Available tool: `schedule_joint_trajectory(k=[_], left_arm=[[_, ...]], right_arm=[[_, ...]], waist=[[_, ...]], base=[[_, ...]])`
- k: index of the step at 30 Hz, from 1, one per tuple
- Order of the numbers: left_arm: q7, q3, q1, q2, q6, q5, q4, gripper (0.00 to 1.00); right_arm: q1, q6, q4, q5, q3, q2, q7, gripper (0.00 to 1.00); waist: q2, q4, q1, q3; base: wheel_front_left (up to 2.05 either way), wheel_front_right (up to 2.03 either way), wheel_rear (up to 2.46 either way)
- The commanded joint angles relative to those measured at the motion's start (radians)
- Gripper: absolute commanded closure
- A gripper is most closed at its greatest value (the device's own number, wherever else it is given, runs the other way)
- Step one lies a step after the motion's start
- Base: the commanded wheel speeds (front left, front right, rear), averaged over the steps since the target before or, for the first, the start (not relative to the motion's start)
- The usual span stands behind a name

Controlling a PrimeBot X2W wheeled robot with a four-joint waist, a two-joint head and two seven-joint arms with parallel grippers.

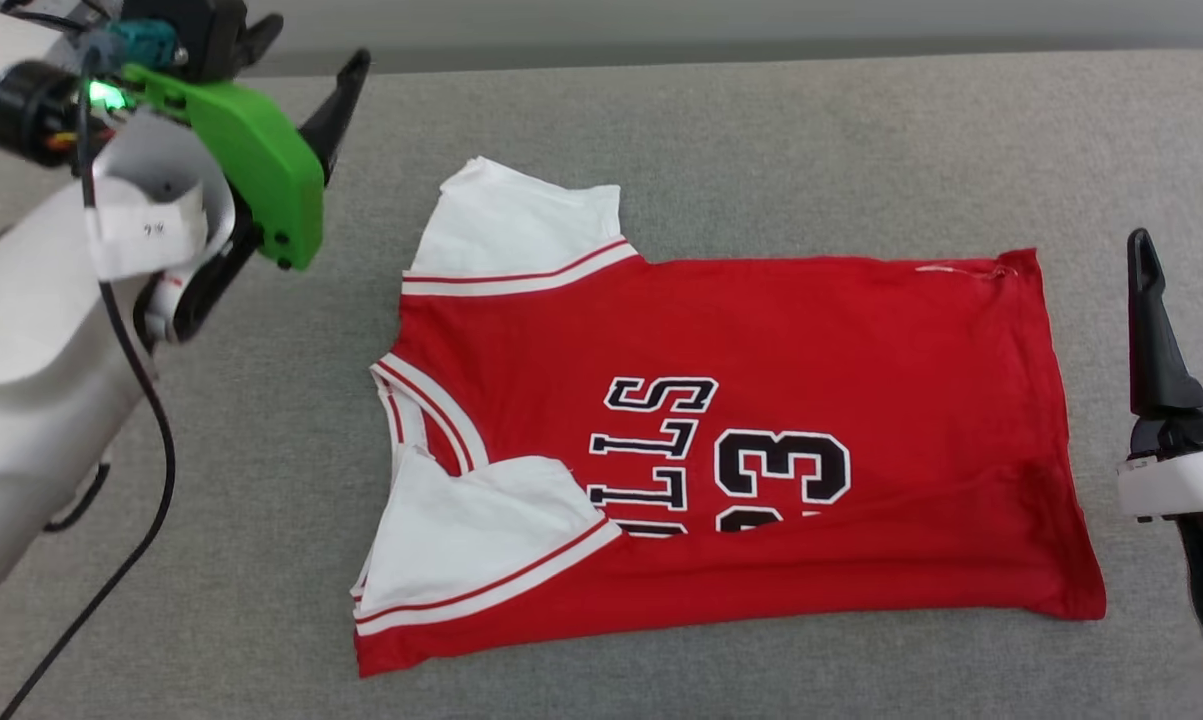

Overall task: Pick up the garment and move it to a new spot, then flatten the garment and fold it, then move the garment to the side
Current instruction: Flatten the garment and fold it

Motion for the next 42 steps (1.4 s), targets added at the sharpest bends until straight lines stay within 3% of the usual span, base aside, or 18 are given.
schedule_joint_trajectory(k=[1,6,12,19,30,31,32,39,42], left_arm=[[0.01,-0.003,-0.052,-0.016,-0.013,0.023,0.022,0.0],[0.07,-0.003,-0.189,-0.074,-0.075,0.023,0.128,0.0],[0.312,-0.045,-0.306,-0.127,-0.135,-0.048,0.261,0.0],[0.603,-0.114,-0.388,-0.148,-0.148,-0.126,0.344,0.0],[0.795,-0.222,-0.353,-0.107,-0.148,-0.159,0.379,0.0],[0.799,-0.227,-0.348,-0.103,-0.148,-0.161,0.376,0.54],[0.799,-0.231,-0.343,-0.099,-0.148,-0.163,0.371,1.0],[0.697,-0.232,-0.333,-0.098,-0.148,-0.169,0.343,1.0],[0.571,-0.23,-0.313,-0.102,-0.149,-0.171,0.295,1.0]], right_arm=[[-0.019,-0.001,-0.02,-0.018,0.005,0.012,-0.027,0.0],[-0.032,-0.001,-0.038,-0.047,0.03,0.044,-0.067,0.0],[-0.068,-0.001,-0.028,-0.05,0.057,0.055,-0.088,0.0],[-0.115,-0.001,-0.013,-0.039,0.077,0.051,-0.097,0.0],[-0.143,-0.001,0.026,-0.032,0.099,0.053,-0.115,0.0],[-0.144,-0.001,0.029,-0.031,0.099,0.052,-0.116,0.0],[-0.145,-0.001,0.033,-0.03,0.098,0.052,-0.117,0.0],[-0.158,-0.001,0.062,-0.025,0.081,0.024,-0.11,0.0],[-0.188,-0.001,0.079,-0.01,0.069,-0.042,-0.061,0.0]], waist=[[0.0036,-0.055,0.0,0.082],[0.0036,-0.088,0.0,0.161],[0.0036,-0.126,0.0,0.243],[0.0036,-0.165,0.0,0.321],[0.0036,-0.195,0.0,0.358],[0.0036,-0.195,0.0,0.357],[0.0036,-0.194,0.0,0.354],[0.0036,-0.158,0.0,0.296],[0.0036,-0.116,0.0,0.222]], base=[[0.0,0.0,0.0],[0.0,0.0,0.0],[0.0,0.0,0.0],[0.0,0.0,0.0],[0.0,0.0,0.0],[0.0,0.0,0.0],[0.0,0.0,0.0],[0.0,0.0,0.0],[0.0,0.0,0.0]])
